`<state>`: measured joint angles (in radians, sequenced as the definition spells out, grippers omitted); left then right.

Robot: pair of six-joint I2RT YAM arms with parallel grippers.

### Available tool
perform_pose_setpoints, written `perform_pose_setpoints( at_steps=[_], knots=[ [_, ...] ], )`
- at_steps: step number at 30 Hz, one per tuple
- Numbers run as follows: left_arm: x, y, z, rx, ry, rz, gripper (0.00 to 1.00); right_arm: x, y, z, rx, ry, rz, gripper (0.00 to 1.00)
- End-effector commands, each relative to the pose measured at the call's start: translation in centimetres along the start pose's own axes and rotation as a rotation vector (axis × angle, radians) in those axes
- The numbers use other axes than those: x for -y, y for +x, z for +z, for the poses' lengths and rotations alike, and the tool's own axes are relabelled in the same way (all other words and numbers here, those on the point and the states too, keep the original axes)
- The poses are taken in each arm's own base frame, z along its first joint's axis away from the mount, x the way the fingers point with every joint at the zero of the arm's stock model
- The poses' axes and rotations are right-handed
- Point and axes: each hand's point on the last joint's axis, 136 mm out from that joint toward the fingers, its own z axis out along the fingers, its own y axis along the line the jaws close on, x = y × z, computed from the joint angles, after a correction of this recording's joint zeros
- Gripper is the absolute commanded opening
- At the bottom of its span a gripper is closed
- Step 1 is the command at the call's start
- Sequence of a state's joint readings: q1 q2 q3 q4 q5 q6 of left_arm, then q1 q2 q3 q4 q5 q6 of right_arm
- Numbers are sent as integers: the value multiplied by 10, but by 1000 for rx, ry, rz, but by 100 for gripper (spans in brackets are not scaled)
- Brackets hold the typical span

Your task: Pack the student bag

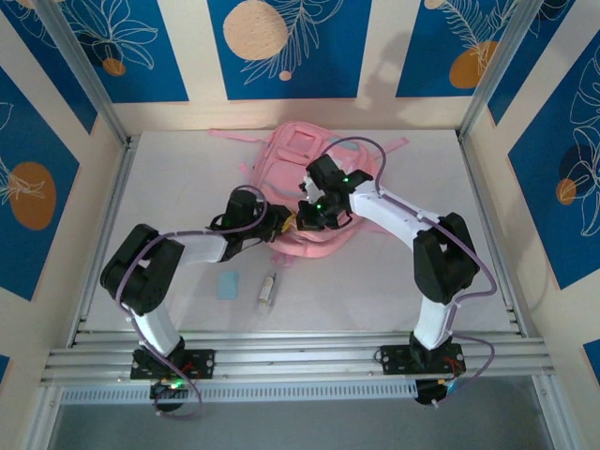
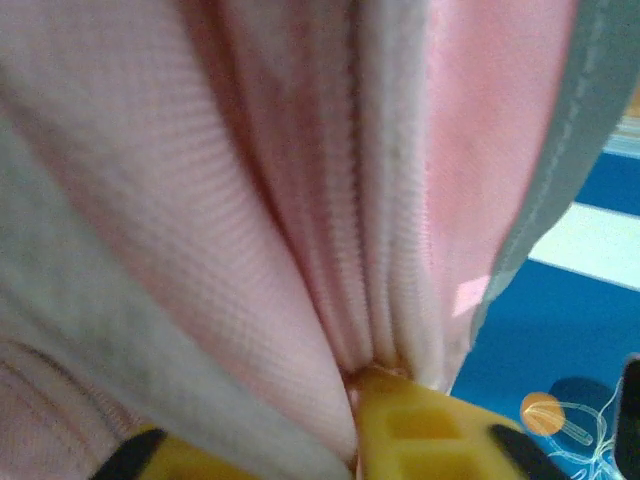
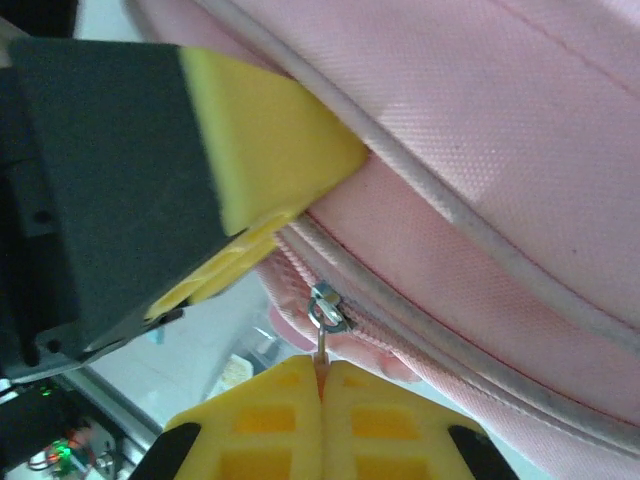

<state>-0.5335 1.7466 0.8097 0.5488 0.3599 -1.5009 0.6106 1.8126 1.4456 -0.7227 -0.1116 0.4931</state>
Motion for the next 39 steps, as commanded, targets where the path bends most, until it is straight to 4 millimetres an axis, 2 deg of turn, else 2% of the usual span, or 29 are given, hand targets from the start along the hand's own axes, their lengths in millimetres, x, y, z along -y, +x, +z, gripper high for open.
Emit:
perform_pose_setpoints(
  at_steps=[1,7,10,14,18,22,27,31,34,39],
  knots=[
    [-13,-12,-3,68,-27,-2,0,5,29,7,-103,53,-39,0],
    [-4,-17,-17,92,-42,56,0,65,55,-1,-173,347,-32,0],
    [0,-16,-17,82,-33,61,0,79,60,-2,-178,377,-6,0],
    [-3,-14,-15,71,-34,56,0,72,58,-2,-154,304,16,0],
    [-6,-13,-15,62,-37,51,0,53,57,2,-154,200,-5,0],
    [0,-11,-11,48,-14,45,0,36,53,16,-139,124,-45,0],
    [8,-8,-14,46,3,47,0,35,40,31,-93,186,-42,0],
    [12,-7,-19,48,12,49,0,38,33,37,-65,207,-18,14],
    [14,-5,-20,46,19,49,0,41,31,39,-53,226,-3,22],
    [18,-3,-20,47,34,47,0,43,29,42,-36,270,-6,25]
  ],
)
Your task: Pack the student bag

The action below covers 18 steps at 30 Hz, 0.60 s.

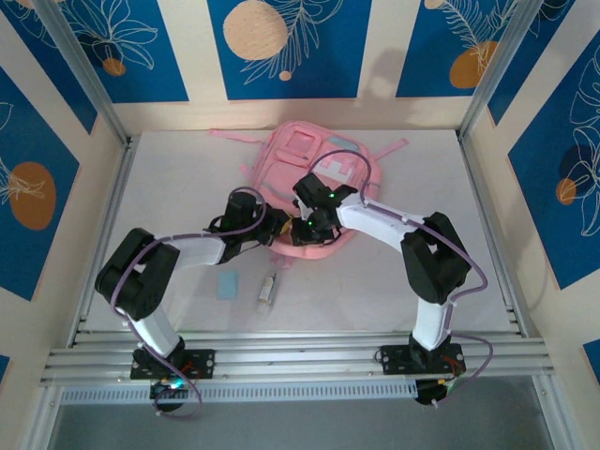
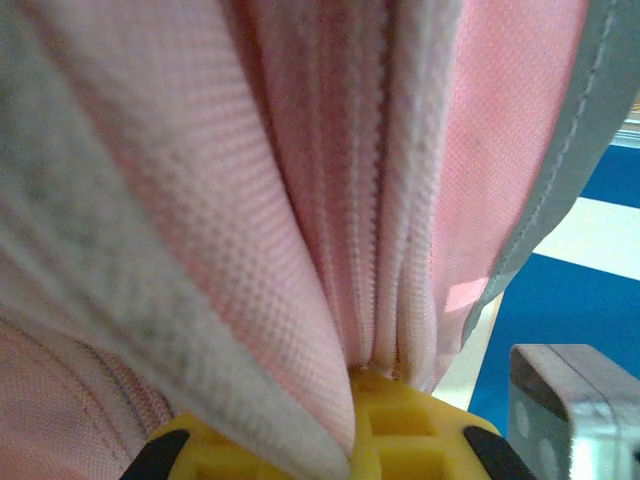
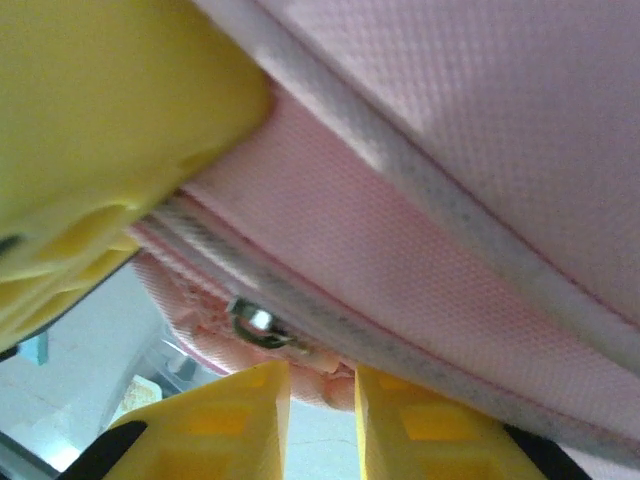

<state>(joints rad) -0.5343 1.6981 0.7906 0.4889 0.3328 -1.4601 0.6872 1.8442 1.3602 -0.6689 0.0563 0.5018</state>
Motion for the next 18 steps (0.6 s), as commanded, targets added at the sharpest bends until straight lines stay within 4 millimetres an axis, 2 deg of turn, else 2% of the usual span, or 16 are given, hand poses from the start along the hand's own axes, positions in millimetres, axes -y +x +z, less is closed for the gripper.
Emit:
perform_pose_setpoints(
  at_steps=[1,5,8,13,16,18],
  knots=[
    [21,-4,-11,26,67,12,0,26,8,12,-20,149,34,25],
    [26,-4,-13,31,85,9,0,45,6,17,30,285,65,25],
    [28,-1,-13,25,86,13,0,38,-5,18,81,244,96,26],
    [28,9,-12,1,84,9,0,18,-35,0,209,196,97,40],
    [29,18,-11,-21,83,8,0,10,-48,-8,249,177,101,41],
    [29,23,-10,-35,87,0,0,14,-54,-10,282,205,110,41]
  ],
)
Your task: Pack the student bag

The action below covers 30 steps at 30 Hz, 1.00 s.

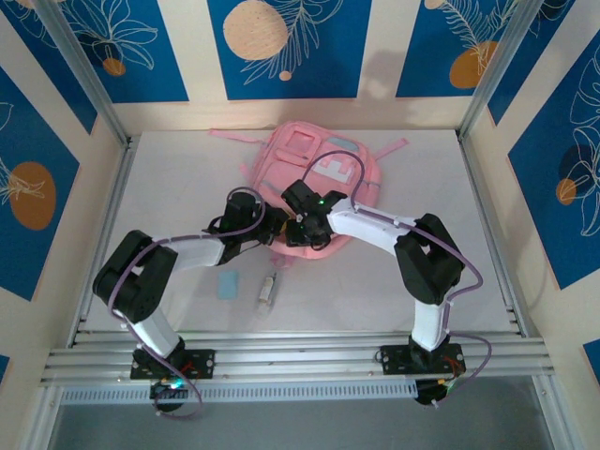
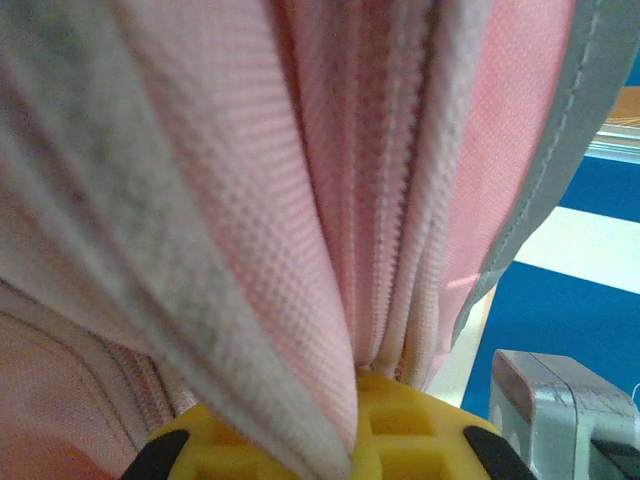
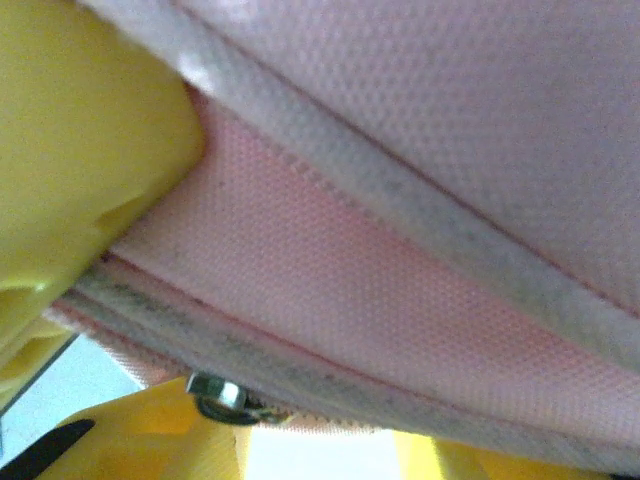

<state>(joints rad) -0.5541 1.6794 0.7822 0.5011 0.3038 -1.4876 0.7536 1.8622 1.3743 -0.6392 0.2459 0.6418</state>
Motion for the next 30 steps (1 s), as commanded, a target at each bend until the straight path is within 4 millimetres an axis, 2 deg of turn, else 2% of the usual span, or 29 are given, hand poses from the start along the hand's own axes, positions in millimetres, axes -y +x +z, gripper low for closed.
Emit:
perform_pose_setpoints(
  at_steps=[1,4,8,13,15,17,22,27,30],
  knots=[
    [23,21,-8,-54,74,4,0,16,-48,-9,190,88,54,39],
    [29,27,-9,-71,92,-4,0,28,-50,-6,216,121,82,28],
    [36,33,-9,-97,107,-6,0,34,-56,-9,253,115,117,18],
    [40,30,-9,-79,116,11,0,31,-64,-21,284,66,85,2],
    [37,24,-7,-63,111,24,0,28,-60,-24,246,7,64,0],
    [34,14,-4,-38,105,35,0,26,-51,-26,193,-64,46,0],
    [22,-12,-4,29,74,71,0,38,-12,-28,13,-210,108,0],
    [22,-17,-8,23,57,91,0,75,26,-21,-156,-175,190,0],
    [20,-18,-13,17,39,106,0,93,30,-26,-166,-155,222,0]
  ],
)
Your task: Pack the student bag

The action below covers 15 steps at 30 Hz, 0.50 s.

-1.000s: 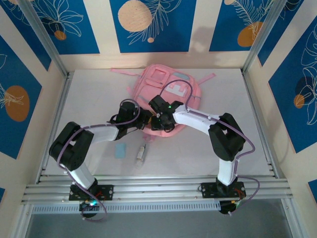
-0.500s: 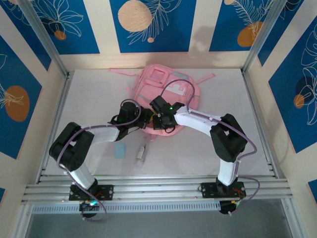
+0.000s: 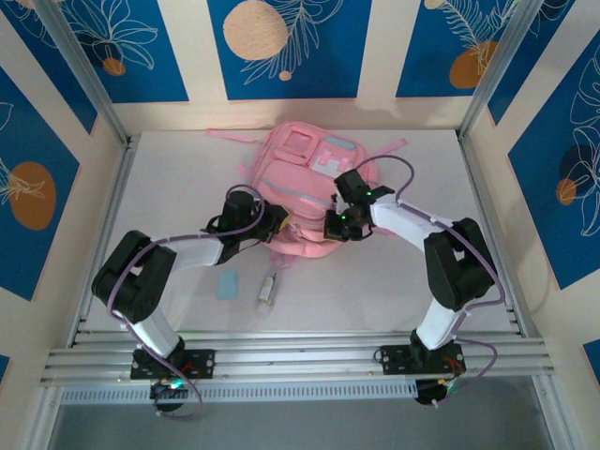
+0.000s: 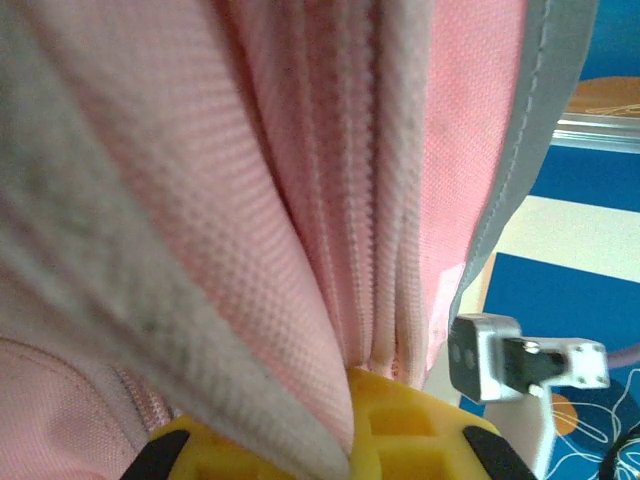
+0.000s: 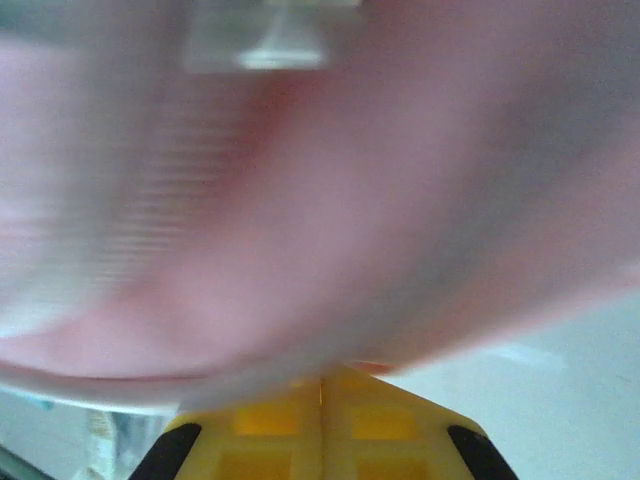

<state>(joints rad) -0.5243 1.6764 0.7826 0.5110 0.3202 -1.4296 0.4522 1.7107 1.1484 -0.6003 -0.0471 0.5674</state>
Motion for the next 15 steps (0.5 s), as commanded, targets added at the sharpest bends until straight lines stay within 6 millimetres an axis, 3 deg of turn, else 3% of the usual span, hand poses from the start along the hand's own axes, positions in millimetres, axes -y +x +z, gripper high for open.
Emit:
perform_pose_setpoints(
  at_steps=[1,4,7,11,15],
  knots=[
    [16,-8,-9,4,23,58,0,15,19,-13,-59,12,23,0],
    [19,-5,-11,-8,28,60,0,8,13,-22,-31,-18,12,0],
    [26,-1,-11,-13,46,58,0,-15,9,-28,1,-73,-42,0],
    [40,11,-12,-49,59,101,21,-46,8,-30,48,-83,-137,4],
    [37,15,-22,-57,21,142,50,-75,6,-30,92,-100,-185,23]
  ],
)
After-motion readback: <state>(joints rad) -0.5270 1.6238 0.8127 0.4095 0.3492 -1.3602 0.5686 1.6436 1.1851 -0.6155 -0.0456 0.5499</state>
